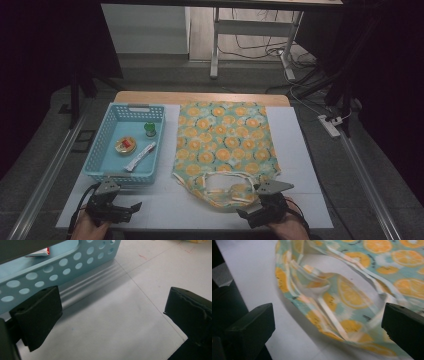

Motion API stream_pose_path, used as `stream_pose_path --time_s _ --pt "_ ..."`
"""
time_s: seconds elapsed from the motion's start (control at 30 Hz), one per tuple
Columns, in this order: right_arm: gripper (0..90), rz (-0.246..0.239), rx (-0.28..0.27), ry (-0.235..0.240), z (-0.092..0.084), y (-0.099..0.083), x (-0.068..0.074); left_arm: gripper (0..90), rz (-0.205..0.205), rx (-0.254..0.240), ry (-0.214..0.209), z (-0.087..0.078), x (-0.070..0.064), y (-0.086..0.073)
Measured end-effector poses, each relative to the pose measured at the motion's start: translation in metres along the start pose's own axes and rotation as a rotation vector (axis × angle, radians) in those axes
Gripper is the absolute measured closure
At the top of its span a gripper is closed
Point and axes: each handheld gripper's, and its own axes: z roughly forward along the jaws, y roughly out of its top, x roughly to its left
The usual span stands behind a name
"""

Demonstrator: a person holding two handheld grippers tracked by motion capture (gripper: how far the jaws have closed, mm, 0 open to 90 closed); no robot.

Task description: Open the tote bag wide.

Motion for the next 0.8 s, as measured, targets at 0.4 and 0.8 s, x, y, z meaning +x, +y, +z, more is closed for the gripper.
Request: stream_pose_path --time_s 0.4,0.8 --pt "0.0 -0.079 0.044 0.095 0.022 0.014 0.022 1.4 0.000 0.003 0.001 0.000 0.000 0.000" --pt "5.0 -0.134 0.106 0.177 0.042 0.017 0.037 1.6 0.005 0.008 0.005 0.001 -0.001 0.000"
